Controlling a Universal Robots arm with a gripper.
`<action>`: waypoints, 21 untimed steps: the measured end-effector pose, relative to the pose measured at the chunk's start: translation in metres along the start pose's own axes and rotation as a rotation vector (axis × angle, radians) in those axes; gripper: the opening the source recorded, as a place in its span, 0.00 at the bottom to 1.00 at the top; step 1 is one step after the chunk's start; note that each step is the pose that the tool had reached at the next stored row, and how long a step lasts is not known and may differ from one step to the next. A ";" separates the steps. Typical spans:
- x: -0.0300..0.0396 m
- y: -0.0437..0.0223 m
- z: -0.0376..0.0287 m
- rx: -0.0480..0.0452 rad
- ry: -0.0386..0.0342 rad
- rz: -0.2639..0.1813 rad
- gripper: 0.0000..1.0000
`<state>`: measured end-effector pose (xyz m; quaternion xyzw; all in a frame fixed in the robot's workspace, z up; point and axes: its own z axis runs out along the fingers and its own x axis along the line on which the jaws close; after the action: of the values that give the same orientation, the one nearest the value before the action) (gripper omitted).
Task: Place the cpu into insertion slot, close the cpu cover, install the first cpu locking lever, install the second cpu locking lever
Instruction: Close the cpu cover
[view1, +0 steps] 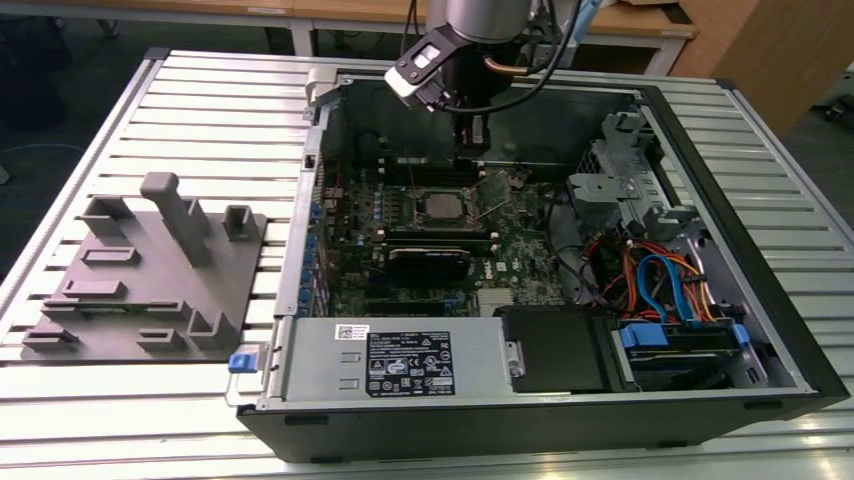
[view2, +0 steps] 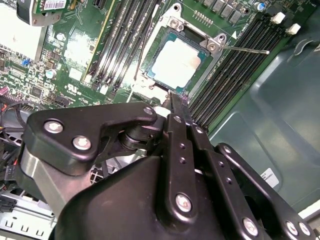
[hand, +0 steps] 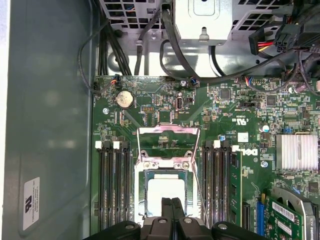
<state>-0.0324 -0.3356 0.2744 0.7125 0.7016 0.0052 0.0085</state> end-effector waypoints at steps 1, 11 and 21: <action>0.0000 0.0002 0.0000 0.0000 0.0000 0.000 0.10; 0.0003 0.0136 0.0003 0.0001 0.0000 0.000 0.10; 0.0005 0.0248 0.0005 0.0001 0.0000 0.000 0.10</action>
<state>-0.0076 -0.3355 0.2743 0.7124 0.7017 0.0052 0.0084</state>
